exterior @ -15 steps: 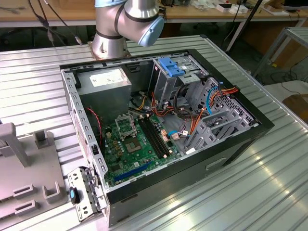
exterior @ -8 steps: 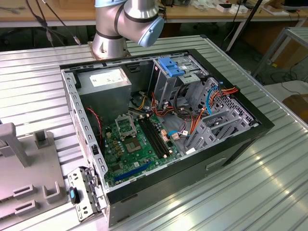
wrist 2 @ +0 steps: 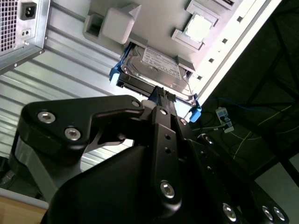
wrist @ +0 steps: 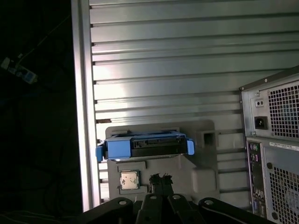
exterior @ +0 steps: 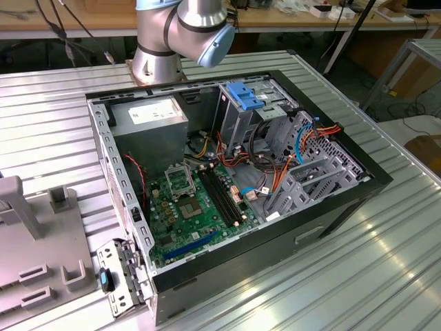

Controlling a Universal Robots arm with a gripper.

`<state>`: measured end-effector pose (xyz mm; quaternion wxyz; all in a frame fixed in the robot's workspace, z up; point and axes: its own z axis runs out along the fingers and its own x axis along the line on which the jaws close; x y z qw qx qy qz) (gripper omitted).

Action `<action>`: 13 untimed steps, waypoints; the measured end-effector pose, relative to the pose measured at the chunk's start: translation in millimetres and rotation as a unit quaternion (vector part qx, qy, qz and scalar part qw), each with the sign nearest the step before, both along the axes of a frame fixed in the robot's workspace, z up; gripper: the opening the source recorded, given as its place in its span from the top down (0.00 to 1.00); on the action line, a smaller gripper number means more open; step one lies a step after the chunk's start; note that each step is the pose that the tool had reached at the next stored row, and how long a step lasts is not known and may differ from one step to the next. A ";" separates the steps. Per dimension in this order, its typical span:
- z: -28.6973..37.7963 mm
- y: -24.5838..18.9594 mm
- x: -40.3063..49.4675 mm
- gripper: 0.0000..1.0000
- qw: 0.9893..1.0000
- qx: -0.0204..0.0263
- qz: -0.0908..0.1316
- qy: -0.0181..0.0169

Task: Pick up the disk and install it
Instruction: 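Reach for the disk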

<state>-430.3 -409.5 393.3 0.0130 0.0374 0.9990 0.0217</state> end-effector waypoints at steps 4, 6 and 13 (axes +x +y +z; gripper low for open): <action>-0.1 12.3 -0.3 0.89 1.000 0.000 0.002 0.000; -0.4 14.6 -7.8 0.89 1.000 0.000 0.003 0.000; -0.8 15.6 -14.7 0.89 1.000 0.000 0.003 0.000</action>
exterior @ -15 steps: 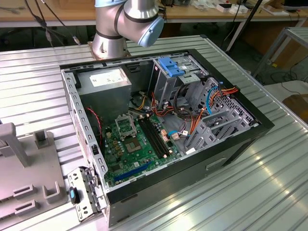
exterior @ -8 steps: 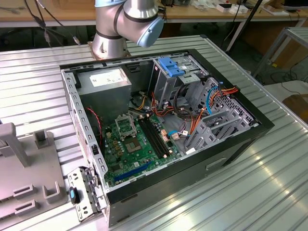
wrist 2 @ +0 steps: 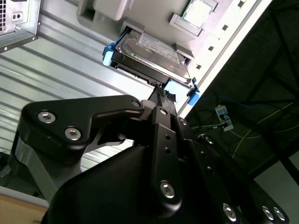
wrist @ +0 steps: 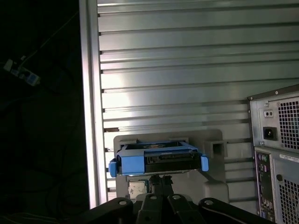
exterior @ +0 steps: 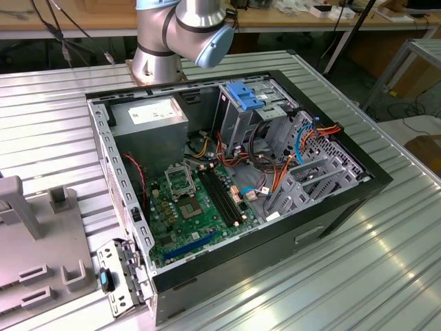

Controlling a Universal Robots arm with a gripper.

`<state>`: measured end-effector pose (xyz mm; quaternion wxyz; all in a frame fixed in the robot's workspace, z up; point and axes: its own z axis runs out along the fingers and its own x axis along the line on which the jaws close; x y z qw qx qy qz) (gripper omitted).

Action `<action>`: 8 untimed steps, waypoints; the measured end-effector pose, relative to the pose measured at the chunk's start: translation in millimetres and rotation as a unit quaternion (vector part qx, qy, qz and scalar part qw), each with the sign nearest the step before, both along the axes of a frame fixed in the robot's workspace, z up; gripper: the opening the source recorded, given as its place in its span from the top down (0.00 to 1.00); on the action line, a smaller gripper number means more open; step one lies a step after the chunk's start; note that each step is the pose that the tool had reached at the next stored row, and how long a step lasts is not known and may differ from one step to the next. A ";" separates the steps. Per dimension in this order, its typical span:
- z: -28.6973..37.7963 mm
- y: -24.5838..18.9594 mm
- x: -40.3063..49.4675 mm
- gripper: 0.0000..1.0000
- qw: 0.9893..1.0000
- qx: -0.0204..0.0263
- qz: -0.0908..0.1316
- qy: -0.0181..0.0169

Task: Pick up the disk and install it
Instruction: 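Reach for the disk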

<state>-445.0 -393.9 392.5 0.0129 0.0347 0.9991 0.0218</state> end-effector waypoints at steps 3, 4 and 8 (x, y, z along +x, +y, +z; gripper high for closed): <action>0.0 0.0 0.0 0.89 1.000 0.000 0.000 0.000; 0.0 0.0 0.0 0.89 1.000 0.000 0.000 0.000; 0.0 0.0 0.0 0.89 1.000 0.000 0.000 0.000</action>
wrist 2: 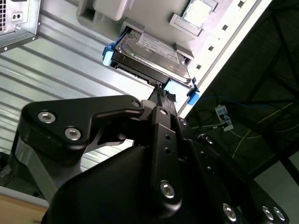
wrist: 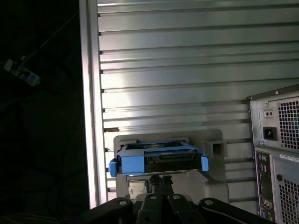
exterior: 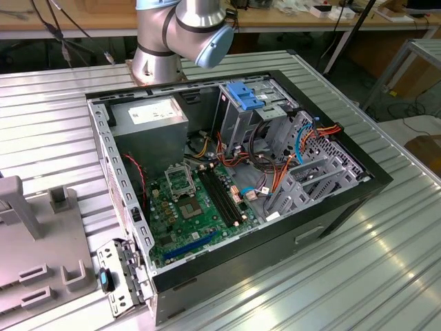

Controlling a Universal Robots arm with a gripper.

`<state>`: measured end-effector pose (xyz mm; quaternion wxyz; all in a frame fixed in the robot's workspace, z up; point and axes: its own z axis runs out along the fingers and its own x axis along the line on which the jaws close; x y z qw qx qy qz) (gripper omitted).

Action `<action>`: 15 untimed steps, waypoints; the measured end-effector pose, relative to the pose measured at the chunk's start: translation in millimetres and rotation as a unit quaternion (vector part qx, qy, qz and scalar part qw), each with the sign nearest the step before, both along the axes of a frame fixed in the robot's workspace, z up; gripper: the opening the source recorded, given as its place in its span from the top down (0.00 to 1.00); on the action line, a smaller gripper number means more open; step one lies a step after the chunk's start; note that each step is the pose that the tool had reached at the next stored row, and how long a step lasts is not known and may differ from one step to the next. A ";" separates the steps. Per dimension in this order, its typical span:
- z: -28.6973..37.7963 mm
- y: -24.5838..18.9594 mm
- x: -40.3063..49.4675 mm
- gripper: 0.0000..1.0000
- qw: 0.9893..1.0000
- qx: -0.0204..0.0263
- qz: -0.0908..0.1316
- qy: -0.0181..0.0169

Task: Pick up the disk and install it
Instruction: 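Pick up the disk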

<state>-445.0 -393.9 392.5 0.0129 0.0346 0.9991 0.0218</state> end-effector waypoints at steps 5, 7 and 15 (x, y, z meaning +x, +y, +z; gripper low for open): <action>0.0 0.0 0.0 0.89 1.000 0.000 0.001 0.000; 0.0 0.0 0.0 0.89 1.000 0.000 0.005 0.000; 0.0 0.0 -0.1 0.89 0.999 0.000 0.055 0.000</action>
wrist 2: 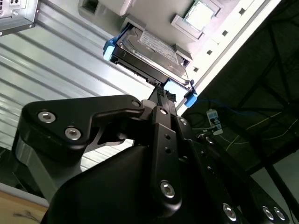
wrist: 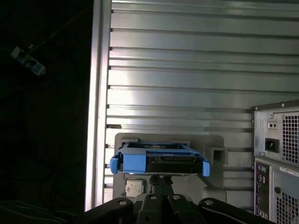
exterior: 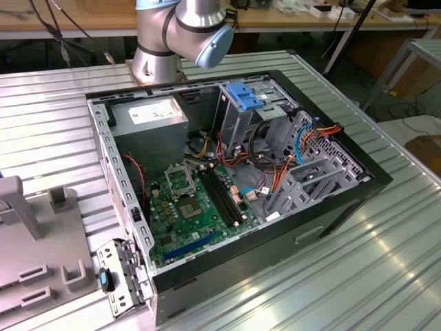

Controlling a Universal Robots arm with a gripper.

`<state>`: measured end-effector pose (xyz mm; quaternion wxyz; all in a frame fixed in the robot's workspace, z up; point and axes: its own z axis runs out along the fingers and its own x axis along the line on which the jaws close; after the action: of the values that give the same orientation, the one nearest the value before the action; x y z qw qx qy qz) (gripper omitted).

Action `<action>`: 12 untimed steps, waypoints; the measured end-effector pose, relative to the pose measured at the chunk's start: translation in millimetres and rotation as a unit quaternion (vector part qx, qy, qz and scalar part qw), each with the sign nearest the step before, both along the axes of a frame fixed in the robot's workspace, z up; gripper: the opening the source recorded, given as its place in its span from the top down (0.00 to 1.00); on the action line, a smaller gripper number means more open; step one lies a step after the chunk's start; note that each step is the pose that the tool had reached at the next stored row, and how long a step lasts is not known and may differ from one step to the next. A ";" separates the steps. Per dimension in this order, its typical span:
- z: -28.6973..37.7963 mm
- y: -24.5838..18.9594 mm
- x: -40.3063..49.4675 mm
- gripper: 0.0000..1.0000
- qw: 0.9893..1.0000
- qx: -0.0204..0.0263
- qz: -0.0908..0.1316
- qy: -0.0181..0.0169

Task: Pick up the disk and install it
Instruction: 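Pick up the disk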

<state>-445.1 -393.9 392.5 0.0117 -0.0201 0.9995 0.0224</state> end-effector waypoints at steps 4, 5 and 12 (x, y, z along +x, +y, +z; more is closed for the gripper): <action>0.0 0.0 -0.1 0.89 1.000 0.000 0.025 0.000; 0.0 0.0 -0.1 0.89 1.000 0.000 0.031 0.000; 0.0 0.0 -0.1 0.89 0.994 0.000 0.106 0.000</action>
<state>-445.2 -393.9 392.5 0.0093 -0.1261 0.9917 0.0235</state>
